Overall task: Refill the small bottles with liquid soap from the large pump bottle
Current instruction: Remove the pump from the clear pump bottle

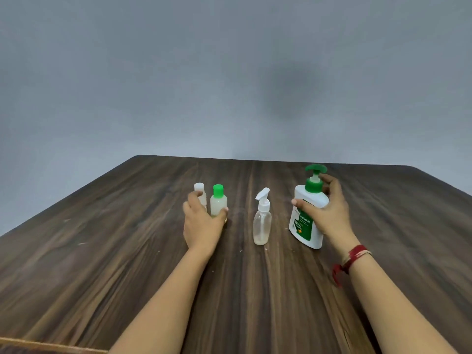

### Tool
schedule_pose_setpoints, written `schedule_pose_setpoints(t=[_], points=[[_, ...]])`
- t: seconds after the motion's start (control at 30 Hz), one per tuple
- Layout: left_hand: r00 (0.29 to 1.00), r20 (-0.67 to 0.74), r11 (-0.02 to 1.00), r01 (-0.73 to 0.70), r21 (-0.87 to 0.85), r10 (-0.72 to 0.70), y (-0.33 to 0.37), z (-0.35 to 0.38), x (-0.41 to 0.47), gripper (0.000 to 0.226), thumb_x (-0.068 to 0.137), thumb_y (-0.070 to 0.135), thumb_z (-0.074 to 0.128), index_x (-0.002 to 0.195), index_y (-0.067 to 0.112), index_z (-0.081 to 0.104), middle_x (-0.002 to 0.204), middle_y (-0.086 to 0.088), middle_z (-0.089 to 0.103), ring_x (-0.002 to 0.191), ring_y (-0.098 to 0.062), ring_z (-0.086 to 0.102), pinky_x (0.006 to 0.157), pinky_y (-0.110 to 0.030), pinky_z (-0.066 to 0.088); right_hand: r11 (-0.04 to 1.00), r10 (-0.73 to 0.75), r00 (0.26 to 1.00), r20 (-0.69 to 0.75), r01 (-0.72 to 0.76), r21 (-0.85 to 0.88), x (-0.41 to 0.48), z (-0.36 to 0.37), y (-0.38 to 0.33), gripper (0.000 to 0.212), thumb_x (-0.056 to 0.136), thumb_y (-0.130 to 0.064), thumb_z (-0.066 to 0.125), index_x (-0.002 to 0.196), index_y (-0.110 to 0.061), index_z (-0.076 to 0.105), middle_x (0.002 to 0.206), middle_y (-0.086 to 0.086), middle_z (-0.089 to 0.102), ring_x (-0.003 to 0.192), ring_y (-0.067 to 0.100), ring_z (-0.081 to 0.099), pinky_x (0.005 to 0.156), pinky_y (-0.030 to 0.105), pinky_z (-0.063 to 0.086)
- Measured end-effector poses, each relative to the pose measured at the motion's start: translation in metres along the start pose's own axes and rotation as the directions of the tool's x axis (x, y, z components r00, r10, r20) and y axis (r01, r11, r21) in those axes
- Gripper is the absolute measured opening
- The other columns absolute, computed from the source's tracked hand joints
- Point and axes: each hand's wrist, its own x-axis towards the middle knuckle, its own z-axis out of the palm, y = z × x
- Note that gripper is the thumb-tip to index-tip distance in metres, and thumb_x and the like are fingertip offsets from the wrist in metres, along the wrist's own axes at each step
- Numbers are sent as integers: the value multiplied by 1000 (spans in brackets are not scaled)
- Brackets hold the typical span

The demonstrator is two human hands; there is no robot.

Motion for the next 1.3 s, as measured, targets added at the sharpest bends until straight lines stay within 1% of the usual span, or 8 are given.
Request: schedule_pose_setpoints(t=[0.27,0.4,0.73,1.03,1.13,1.2,1.27,1.3], points=[[979,37,969,-193,-153,201,13,5,-14,29,81,11,59,108,21,53,101,4,46,83,-18,49,67,-28,36,1000,9,1000,25,-8,-25,0,-4,1,71,66,-22,89,119,-35,43,111,-10,58,105,15,57,90,32,48],[959,89,944,-243,-225,268,16,7,-17,30,73,23,56,102,25,55,90,10,44,70,-6,46,62,-20,36,998,59,995,81,-56,-32,3,-5,2,70,66,-19,89,118,-33,43,114,-6,59,103,18,59,89,34,49],[803,398,896,-383,-226,444,16,36,-31,55,77,59,62,115,20,57,104,8,53,98,-5,50,79,-20,40,987,160,979,124,-161,1,2,-2,11,61,67,-17,88,117,-21,53,108,2,66,102,25,63,86,38,53],[862,378,894,-168,-414,337,19,26,-26,13,91,38,60,102,31,59,97,9,67,89,0,61,77,-16,48,996,80,994,79,-82,31,1,3,10,81,65,-17,89,127,-33,39,124,0,55,110,22,59,89,36,50],[885,357,886,-119,-449,300,22,18,-26,5,92,27,63,95,23,61,87,7,65,75,5,58,67,-9,41,994,-103,987,-123,98,-44,-8,2,-5,80,69,-37,87,134,-29,41,131,-4,43,118,15,48,98,34,42],[913,289,904,-159,-396,288,22,16,-27,10,89,30,65,89,21,60,78,5,62,67,1,54,61,-14,40,917,-399,880,-257,380,-122,-18,1,-24,63,76,-48,75,128,-23,50,122,-9,42,106,14,50,91,30,43],[927,191,931,-273,-244,322,23,14,-25,19,87,40,65,87,22,58,73,3,61,66,-7,55,61,-25,44,813,-581,784,-219,571,-115,-30,9,-40,42,82,-46,70,113,-20,58,105,-6,52,85,13,55,74,25,46],[924,146,930,-330,-164,353,23,13,-25,23,86,45,63,87,22,57,72,4,60,67,-11,57,61,-30,45,825,-565,811,-156,563,-61,-37,17,-48,35,82,-45,71,106,-23,59,94,-6,56,76,11,56,66,21,46]])
